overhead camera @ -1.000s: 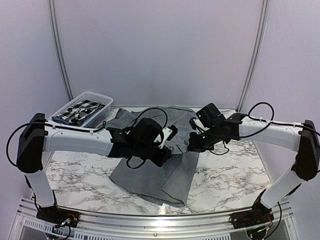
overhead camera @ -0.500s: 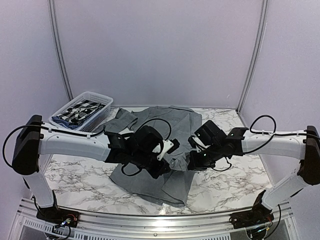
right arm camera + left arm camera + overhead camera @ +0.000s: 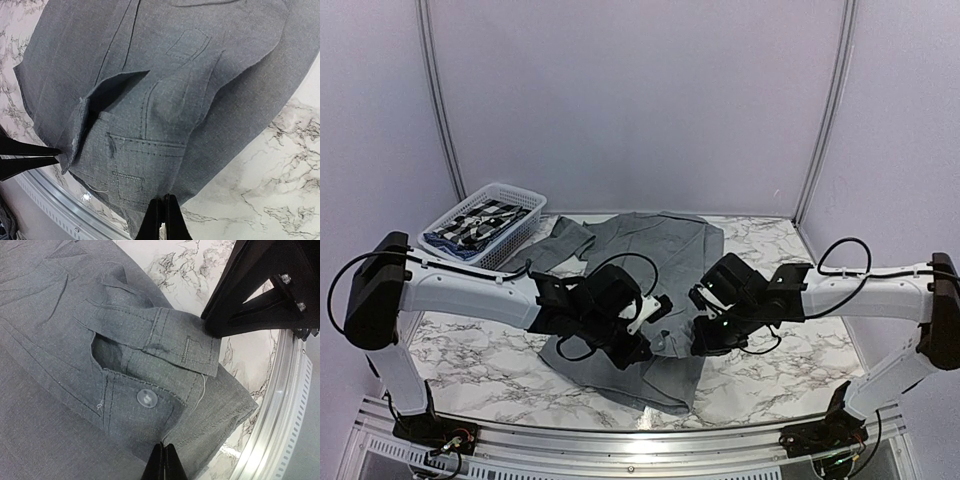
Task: Fold and stack the long sleeve shirts
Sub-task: Fold the sleeve of the 1/3-folded shirt.
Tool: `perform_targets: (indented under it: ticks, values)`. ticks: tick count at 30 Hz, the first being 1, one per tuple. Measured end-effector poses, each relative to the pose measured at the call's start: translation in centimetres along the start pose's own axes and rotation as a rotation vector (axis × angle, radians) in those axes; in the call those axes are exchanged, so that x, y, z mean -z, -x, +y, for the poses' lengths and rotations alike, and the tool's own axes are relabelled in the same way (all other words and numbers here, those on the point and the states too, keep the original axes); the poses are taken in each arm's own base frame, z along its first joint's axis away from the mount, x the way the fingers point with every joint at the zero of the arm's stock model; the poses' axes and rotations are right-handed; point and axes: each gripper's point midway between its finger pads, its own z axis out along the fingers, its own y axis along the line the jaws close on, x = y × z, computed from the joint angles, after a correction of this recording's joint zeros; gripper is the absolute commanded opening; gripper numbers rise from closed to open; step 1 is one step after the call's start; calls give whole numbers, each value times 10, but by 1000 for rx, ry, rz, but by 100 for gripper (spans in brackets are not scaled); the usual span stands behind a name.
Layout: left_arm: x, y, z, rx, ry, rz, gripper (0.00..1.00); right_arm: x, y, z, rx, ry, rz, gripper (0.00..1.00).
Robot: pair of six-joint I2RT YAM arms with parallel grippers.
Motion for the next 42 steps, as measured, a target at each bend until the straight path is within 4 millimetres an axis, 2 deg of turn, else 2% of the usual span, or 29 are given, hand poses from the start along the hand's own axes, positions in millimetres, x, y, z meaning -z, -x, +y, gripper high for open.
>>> perform_targets:
  ticks: [14,24,25,26,28,29,32,34,37,42]
  values:
    - [-1,-5,-12,-15,-32,14,0,8,-25,6,19,-20,58,0]
    - [-2,-6,-12,-16,-31,18,0,3,-30,6,0,-19,61,0]
    - [-2,-7,-13,-16,-31,19,0,3,-31,5,-2,-19,60,6]
    - [-3,-7,-12,-16,-30,21,2,2,-31,5,-2,-19,61,13]
    - [-4,-9,-12,-16,-28,26,19,1,-32,4,-6,-20,62,21]
    - [-5,-10,-12,-15,-28,29,31,0,-32,3,-6,-24,62,25]
    - [-7,-14,-10,-4,-23,40,47,1,-31,1,2,-37,51,41]
    - [-7,-14,-10,-4,-18,42,51,3,-28,-3,0,-50,39,46]
    - [-7,-14,-8,3,-11,41,52,9,-20,-10,-10,-65,13,47]
    - [-3,-8,1,39,25,18,49,32,25,-33,-82,-74,-118,46]
